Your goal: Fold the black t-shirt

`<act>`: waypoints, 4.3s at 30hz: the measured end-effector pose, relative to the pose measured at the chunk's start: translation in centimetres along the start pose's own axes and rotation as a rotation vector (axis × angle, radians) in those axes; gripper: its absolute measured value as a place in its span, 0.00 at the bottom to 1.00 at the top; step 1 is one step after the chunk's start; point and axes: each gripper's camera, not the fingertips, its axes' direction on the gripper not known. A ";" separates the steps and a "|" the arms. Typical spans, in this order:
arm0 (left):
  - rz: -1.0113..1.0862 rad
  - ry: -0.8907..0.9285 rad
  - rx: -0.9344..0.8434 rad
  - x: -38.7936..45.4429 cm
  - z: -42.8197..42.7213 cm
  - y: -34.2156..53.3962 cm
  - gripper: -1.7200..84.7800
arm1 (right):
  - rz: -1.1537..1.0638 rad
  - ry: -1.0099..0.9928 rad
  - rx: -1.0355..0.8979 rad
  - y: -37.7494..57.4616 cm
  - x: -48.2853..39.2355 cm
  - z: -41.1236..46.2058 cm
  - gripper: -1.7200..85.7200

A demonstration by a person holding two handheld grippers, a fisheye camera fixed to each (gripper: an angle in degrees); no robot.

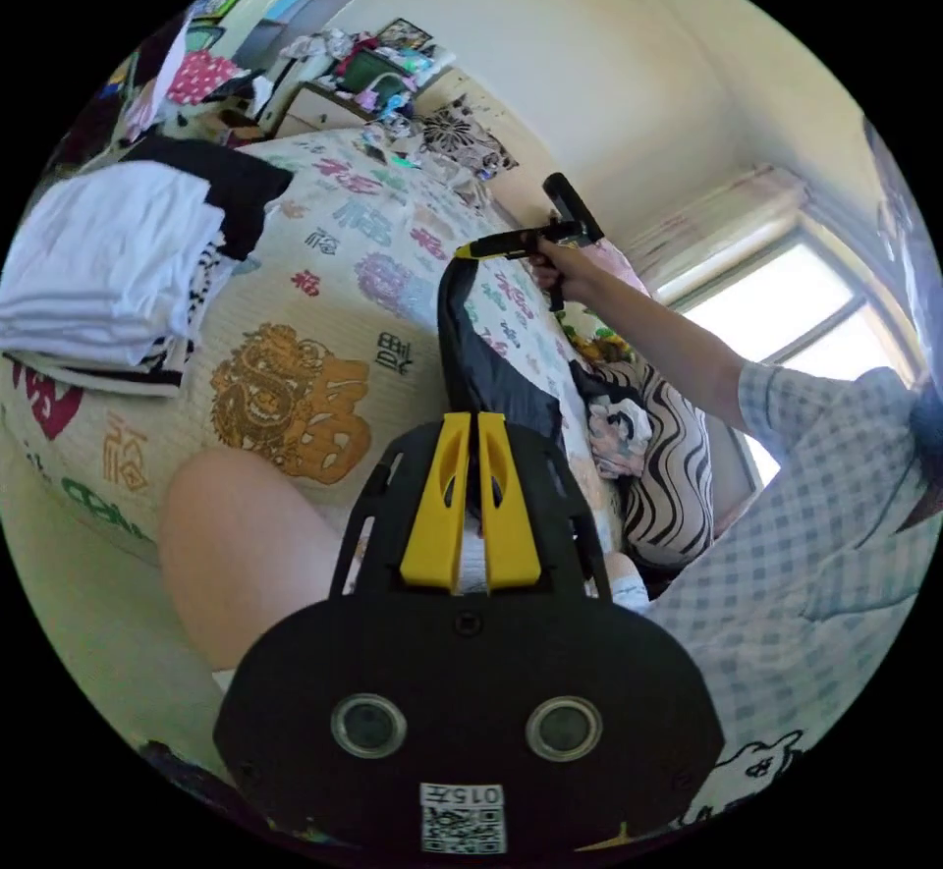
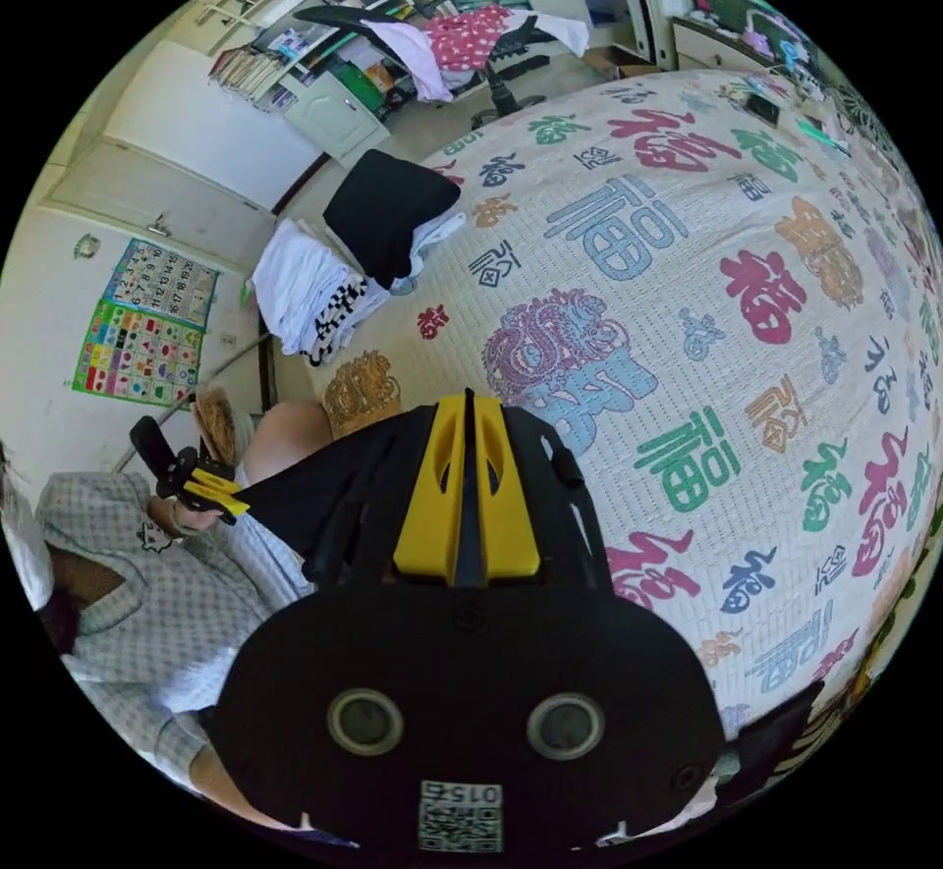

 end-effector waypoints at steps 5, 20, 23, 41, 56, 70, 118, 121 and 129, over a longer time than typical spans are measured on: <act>0.354 0.056 -0.124 9.9 5.5 2.0 0.01 | 0.017 -0.105 0.144 9.9 3.4 -6.7 0.01; 0.783 0.190 -0.576 27.0 37.0 10.6 0.03 | 0.227 -0.197 0.221 38.7 20.1 -9.4 0.03; 0.798 0.143 -0.636 27.7 41.2 10.7 0.07 | 0.249 -0.234 0.270 41.0 22.0 -8.6 0.05; 1.006 0.368 -0.814 21.2 52.8 -26.6 0.16 | 0.237 -0.230 0.528 48.0 15.5 -13.3 0.15; 0.943 0.764 -1.523 21.5 67.6 -33.9 0.16 | 0.350 -0.393 0.526 50.7 14.8 -9.6 0.08; 1.058 0.425 -1.816 21.2 70.5 -39.9 0.03 | 0.506 -0.059 0.407 52.0 16.5 -10.2 0.01; 0.136 0.461 -0.723 2.0 42.4 -24.9 0.02 | 0.714 -0.519 0.462 73.0 3.0 -7.5 0.03; 0.208 0.295 -0.770 1.5 42.4 -23.2 0.04 | 0.734 -0.473 0.389 72.6 1.9 -5.4 0.04; 0.347 0.237 -0.628 5.2 36.0 -19.7 0.13 | 0.718 -0.242 0.475 73.3 -3.2 -8.7 0.12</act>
